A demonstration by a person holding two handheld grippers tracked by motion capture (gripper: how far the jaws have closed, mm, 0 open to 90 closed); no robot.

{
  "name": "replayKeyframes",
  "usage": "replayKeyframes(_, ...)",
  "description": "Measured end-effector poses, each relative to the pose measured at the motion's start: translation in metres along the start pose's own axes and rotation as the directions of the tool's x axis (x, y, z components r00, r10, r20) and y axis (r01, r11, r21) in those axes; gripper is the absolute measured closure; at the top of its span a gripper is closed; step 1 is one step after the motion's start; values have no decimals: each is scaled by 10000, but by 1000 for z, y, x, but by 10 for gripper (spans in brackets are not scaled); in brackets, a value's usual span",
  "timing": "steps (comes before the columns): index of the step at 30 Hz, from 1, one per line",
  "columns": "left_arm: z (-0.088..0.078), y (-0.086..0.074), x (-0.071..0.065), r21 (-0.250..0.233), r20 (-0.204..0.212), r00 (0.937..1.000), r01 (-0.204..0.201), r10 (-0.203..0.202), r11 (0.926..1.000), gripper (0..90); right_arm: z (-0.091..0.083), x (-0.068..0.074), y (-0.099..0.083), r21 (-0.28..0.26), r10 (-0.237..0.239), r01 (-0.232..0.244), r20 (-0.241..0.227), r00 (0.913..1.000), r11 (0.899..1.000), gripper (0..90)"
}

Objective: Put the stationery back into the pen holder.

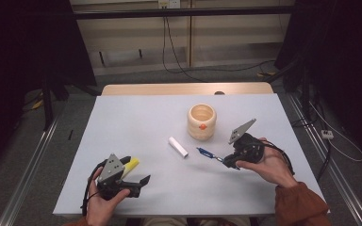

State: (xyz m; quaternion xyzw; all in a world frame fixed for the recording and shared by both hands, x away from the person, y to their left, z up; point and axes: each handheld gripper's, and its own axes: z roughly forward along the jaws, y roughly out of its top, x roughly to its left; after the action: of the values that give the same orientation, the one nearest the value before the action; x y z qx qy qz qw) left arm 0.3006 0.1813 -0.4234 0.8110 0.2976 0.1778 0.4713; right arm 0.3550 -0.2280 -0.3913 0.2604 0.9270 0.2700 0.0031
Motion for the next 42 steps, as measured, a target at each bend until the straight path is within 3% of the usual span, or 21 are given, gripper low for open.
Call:
replayKeyframes(3,2,3,-6,86,-41,9986,-524,524,9986,58,2,5,4,14,-162,162,-48,9999,9999,801)
replayKeyframes(14,14,10,-24,222,520,9909,-1256,1243,9918,59,11,10,10,183,-326,330,-207,9993,9993,801)
replayKeyframes(19,18,13,-31,399,505,9817,-1859,1838,9818,64,13,13,13,206,-431,438,-330,9985,9988,801)
replayKeyframes(22,23,17,-33,286,877,9806,-1783,1752,9836,65,15,14,15,250,-474,484,-388,9981,9985,801)
replayKeyframes(26,29,24,-36,331,924,9677,-2384,2345,9706,75,18,16,20,336,-510,525,-439,9977,9981,801)
replayKeyframes(29,35,32,-38,367,846,9536,-2929,2891,9554,88,20,17,24,330,-689,705,-492,9964,9970,801)
replayKeyframes(30,38,34,-39,365,741,9449,-3220,3187,9460,99,21,17,26,367,-713,733,-532,9960,9966,801)
replayKeyframes(32,44,37,-43,383,541,9191,-3926,3904,9189,106,23,19,29,410,-662,686,-580,9961,9968,801)
replayKeyframes(35,53,41,-47,408,325,8905,-4548,4538,8896,110,26,20,34,444,-794,824,-654,9947,9956,801)
replayKeyframes(36,54,42,-48,474,304,8762,-4819,4809,8750,112,27,21,35,466,-786,818,-669,9947,9956,801)
replayKeyframes(39,60,45,-51,504,150,8539,-5202,5202,8525,114,27,22,39,483,-850,884,-685,9940,9949,801)
replayKeyframes(40,61,46,-52,570,61,8424,-5382,5388,8409,114,27,22,40,529,-833,871,-701,9941,9948,801)
replayKeyframes(42,64,46,-55,649,-111,8130,-5803,5821,8118,116,27,22,42,508,-904,940,-688,9935,9943,801)
